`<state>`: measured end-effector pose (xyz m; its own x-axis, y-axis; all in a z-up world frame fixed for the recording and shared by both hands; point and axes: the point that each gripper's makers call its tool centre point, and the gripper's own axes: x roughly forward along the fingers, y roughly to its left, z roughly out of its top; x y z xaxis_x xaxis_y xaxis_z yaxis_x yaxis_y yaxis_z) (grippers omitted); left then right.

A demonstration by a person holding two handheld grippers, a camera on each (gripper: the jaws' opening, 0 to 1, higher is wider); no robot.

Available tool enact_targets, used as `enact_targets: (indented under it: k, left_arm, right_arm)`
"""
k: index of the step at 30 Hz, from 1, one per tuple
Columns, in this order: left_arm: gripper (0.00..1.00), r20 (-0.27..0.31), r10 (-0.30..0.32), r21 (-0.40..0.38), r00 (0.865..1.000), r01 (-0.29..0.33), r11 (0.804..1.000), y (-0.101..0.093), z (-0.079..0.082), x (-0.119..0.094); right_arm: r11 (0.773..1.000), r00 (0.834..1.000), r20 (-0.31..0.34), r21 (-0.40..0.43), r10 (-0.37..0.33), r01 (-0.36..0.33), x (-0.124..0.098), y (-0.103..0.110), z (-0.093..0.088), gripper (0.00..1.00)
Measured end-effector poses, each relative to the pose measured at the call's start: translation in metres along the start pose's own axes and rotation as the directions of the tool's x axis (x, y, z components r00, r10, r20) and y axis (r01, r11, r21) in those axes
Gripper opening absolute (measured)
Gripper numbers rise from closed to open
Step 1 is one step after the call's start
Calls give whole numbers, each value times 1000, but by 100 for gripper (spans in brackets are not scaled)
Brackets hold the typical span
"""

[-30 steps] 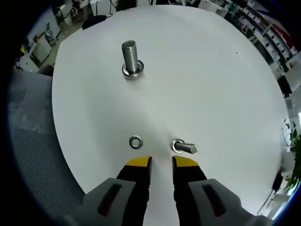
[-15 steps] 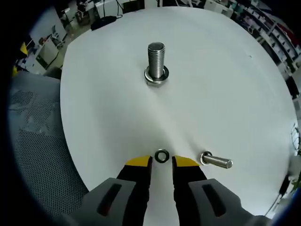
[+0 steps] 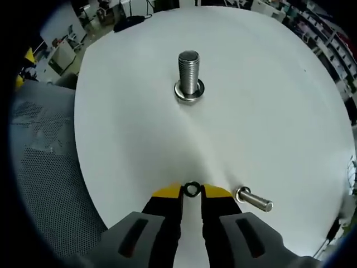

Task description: Place the washer onto the threaded stud by aligning its center hole with the stud, sliding it down to the base, and recovering from edge contact or off-axis alignment until the washer reaches the visible bottom stop.

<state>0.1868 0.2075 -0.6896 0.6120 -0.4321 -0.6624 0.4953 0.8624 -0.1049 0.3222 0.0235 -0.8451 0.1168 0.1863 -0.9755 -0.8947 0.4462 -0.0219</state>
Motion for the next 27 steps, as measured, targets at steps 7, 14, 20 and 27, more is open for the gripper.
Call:
enact_targets:
  k: [7, 14, 20, 27]
  left_arm:
    - [12, 1, 9, -5, 1000, -9, 1000, 2, 0, 0]
    - [12, -11, -2, -4, 1000, 2, 1000, 0, -2, 1]
    - [12, -5, -4, -5, 1000, 4, 1000, -1, -1, 0]
    - [12, 1, -7, -2, 1000, 7, 1000, -2, 0, -1]
  right_arm:
    - [999, 999, -5, 12, -37, 37, -2, 1, -1, 14]
    - [995, 997, 64, 98, -40, 33, -4, 2, -3, 13]
    - [984, 998, 61, 179, -26, 14, -6, 12, -6, 13]
    - [990, 995, 73, 124, -71, 62, -26, 2, -12, 13]
